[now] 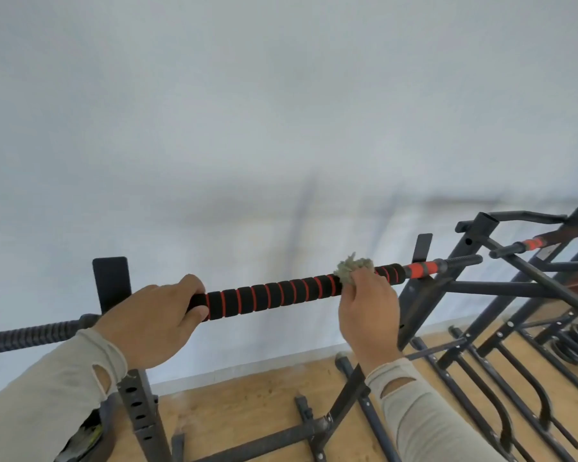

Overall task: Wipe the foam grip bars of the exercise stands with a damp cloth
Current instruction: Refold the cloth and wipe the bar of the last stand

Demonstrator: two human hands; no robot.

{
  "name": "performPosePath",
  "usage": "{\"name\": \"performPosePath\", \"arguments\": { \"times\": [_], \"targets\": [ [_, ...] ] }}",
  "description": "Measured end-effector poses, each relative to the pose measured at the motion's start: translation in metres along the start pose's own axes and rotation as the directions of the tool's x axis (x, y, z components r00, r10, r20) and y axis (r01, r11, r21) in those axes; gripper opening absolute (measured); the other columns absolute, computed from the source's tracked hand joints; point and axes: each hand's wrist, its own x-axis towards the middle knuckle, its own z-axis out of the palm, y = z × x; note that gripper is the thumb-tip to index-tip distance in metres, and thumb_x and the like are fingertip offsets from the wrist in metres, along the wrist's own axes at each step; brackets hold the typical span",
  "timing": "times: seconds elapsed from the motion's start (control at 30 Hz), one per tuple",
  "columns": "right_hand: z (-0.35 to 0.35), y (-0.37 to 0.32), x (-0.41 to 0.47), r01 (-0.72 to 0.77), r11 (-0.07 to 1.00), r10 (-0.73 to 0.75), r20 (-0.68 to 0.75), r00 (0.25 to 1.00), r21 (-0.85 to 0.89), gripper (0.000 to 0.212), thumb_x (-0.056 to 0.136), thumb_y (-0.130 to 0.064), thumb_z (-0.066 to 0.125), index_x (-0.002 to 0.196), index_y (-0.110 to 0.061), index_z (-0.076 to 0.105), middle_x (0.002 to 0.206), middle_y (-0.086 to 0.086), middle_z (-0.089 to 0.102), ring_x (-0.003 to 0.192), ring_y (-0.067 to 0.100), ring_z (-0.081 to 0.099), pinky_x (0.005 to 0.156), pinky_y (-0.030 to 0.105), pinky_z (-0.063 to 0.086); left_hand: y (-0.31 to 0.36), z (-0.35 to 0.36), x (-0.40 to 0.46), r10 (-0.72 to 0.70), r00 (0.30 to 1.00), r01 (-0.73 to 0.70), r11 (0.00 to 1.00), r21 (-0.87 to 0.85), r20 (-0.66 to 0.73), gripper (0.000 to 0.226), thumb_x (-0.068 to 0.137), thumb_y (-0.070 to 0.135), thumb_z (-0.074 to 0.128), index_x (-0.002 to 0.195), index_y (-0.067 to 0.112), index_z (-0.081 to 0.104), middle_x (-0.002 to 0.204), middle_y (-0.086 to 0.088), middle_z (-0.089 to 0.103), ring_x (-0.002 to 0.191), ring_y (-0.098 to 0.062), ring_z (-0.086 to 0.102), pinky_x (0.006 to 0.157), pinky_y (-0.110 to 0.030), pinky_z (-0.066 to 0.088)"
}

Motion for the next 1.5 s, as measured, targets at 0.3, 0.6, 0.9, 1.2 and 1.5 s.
{"name": "performPosePath", "arguments": {
  "times": [0.3, 0.6, 0.9, 1.2, 1.5],
  "targets": [
    [0.049, -0.126, -0.076, 0.531, 0.814, -0.546, -0.002, 0.838, 0.235, 0.013, 0.093, -0.012, 0.058, 0.095, -0.015, 0.070, 0.111, 0.001, 0.076, 0.114, 0.020, 0.064, 0.108, 0.038, 0.043, -0.008, 0.013, 0.005, 0.080, 0.991, -0.076, 0.996, 0.047, -0.109, 0.028, 0.089, 0.049, 0.064, 0.097, 0.038, 0.039, 0.092, 0.018, 0.049, 0.085, -0.006, 0.052, 0.075, -0.027, 0.047],
    [0.002, 0.024, 0.006, 0.230, 0.963, -0.226, 0.045, 0.973, -0.142, 0.010, 0.087, -0.004, 0.064, 0.084, -0.013, 0.063, 0.075, 0.001, 0.066, 0.069, 0.023, 0.063, 0.059, 0.033, 0.051, -0.003, 0.004, 0.002, 0.054, 0.996, -0.052, 0.998, 0.031, -0.068, 0.014, 0.098, 0.049, 0.049, 0.104, 0.042, 0.039, 0.086, 0.016, 0.055, 0.076, -0.003, 0.055, 0.069, -0.020, 0.043],
    [-0.019, 0.092, 0.053, -0.182, 0.953, 0.192, 0.017, 0.981, -0.242, 0.014, 0.101, -0.018, 0.051, 0.095, -0.014, 0.063, 0.081, 0.002, 0.065, 0.066, 0.018, 0.060, 0.057, 0.029, 0.045, -0.004, 0.010, 0.010, 0.013, 0.999, -0.009, 0.995, 0.100, -0.041, 0.044, 0.102, 0.050, 0.025, 0.140, 0.036, 0.041, 0.108, 0.018, 0.047, 0.102, -0.004, 0.048, 0.092, -0.023, 0.041],
    [0.041, -0.085, -0.052, 0.348, 0.933, -0.351, 0.023, 0.936, 0.092, 0.011, 0.097, -0.018, 0.057, 0.096, -0.021, 0.069, 0.108, -0.007, 0.075, 0.107, 0.014, 0.067, 0.115, 0.044, 0.039, 0.003, 0.004, 0.006, -0.033, 0.996, 0.031, 0.999, -0.016, -0.087, 0.017, 0.104, 0.042, 0.031, 0.113, 0.028, 0.037, 0.080, 0.007, 0.059, 0.065, -0.010, 0.057, 0.063, -0.029, 0.048],
    [0.047, -0.089, -0.051, 0.563, 0.807, -0.573, 0.007, 0.820, 0.176, 0.014, 0.091, -0.004, 0.059, 0.094, -0.015, 0.066, 0.105, 0.000, 0.074, 0.101, 0.020, 0.066, 0.109, 0.042, 0.044, -0.007, 0.007, 0.004, 0.067, 0.994, -0.068, 0.998, -0.009, -0.086, 0.031, 0.090, 0.034, 0.065, 0.108, 0.034, 0.041, 0.100, 0.015, 0.043, 0.079, -0.006, 0.051, 0.068, -0.022, 0.041]
  ]
}}
